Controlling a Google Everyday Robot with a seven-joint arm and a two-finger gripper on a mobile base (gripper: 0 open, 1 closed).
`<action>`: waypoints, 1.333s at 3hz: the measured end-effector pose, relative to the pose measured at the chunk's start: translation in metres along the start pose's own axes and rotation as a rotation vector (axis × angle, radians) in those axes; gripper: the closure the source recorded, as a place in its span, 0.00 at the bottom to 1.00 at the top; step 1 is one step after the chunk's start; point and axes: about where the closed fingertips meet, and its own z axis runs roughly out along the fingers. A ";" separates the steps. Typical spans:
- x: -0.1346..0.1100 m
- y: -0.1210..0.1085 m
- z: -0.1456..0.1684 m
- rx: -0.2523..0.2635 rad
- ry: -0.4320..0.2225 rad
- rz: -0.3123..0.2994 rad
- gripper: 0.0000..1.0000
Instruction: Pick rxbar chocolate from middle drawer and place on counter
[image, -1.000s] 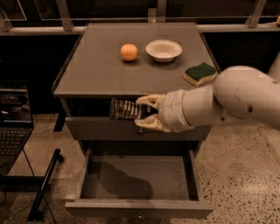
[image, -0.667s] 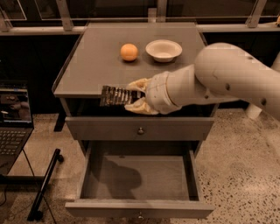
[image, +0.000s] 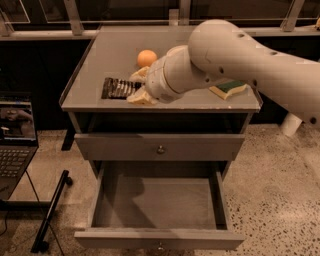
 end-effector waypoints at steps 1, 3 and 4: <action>0.000 -0.021 0.005 0.049 0.009 0.047 1.00; 0.021 -0.047 0.006 0.177 -0.025 0.186 1.00; 0.051 -0.056 0.016 0.186 -0.024 0.259 1.00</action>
Offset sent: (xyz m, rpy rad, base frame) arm 0.0568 -0.0215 0.0131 0.2011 -0.0451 -0.2917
